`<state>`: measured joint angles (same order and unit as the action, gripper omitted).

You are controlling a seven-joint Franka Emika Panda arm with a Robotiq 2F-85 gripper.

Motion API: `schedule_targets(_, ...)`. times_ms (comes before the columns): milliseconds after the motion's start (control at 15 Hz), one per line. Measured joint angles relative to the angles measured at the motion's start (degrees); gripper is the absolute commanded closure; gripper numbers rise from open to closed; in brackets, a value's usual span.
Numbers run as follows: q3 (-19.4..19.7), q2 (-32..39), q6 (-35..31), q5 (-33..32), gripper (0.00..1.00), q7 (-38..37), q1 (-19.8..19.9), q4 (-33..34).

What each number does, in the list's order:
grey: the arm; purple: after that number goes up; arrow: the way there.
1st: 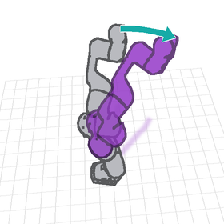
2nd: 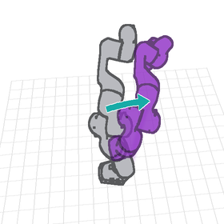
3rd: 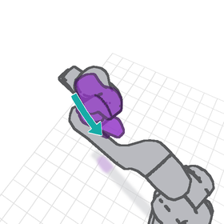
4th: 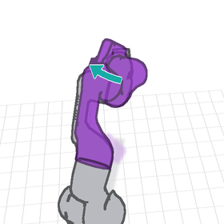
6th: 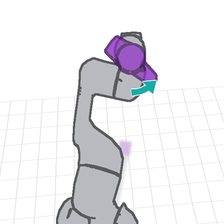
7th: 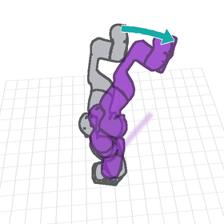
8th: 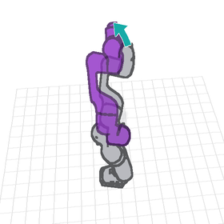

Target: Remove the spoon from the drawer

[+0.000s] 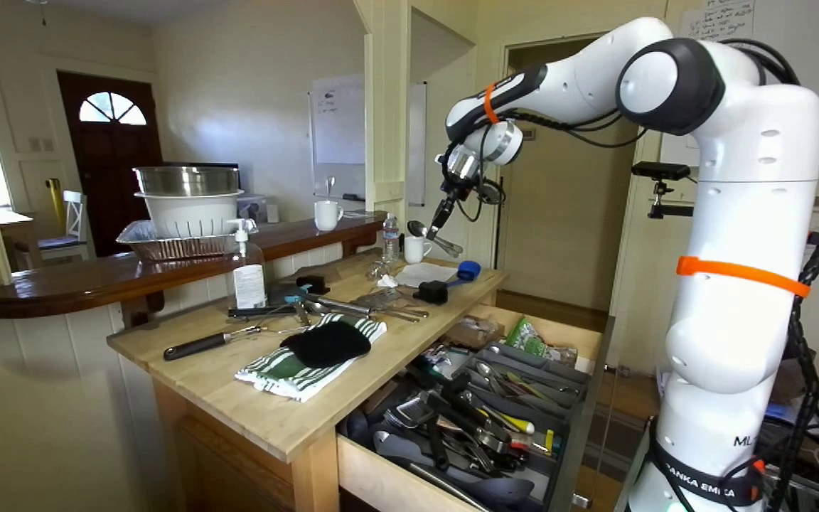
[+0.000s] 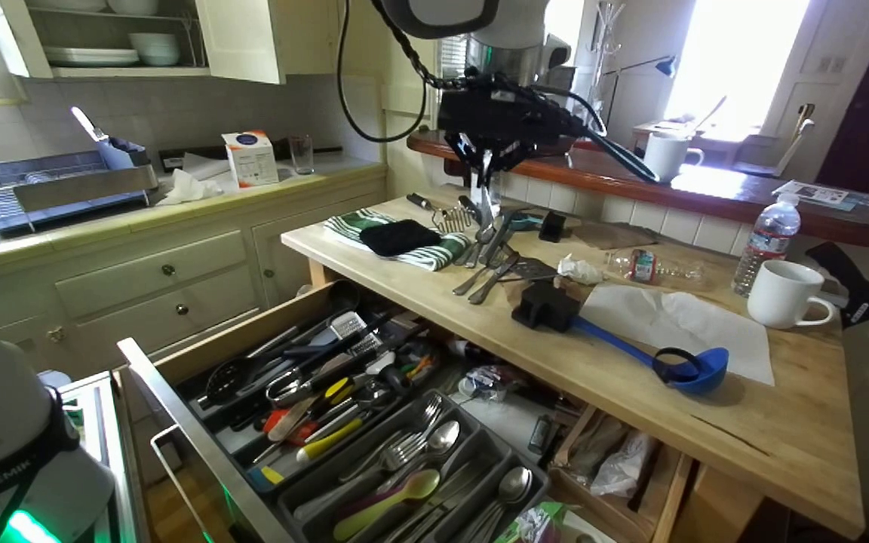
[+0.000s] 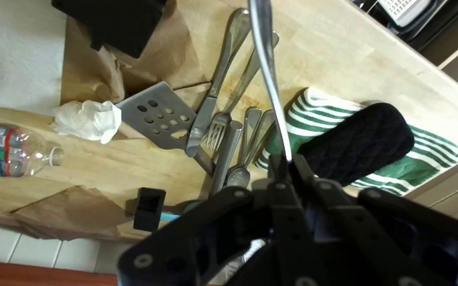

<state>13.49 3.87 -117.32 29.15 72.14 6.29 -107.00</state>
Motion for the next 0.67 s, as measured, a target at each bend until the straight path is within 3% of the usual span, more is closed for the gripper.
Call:
schedule_targets(400,-3.66,14.27,7.39,3.36,0.98,-2.38,5.45,12.49)
schedule_targets(667,-6.75,21.45,12.31,3.41,0.98,-8.48,8.31,20.61)
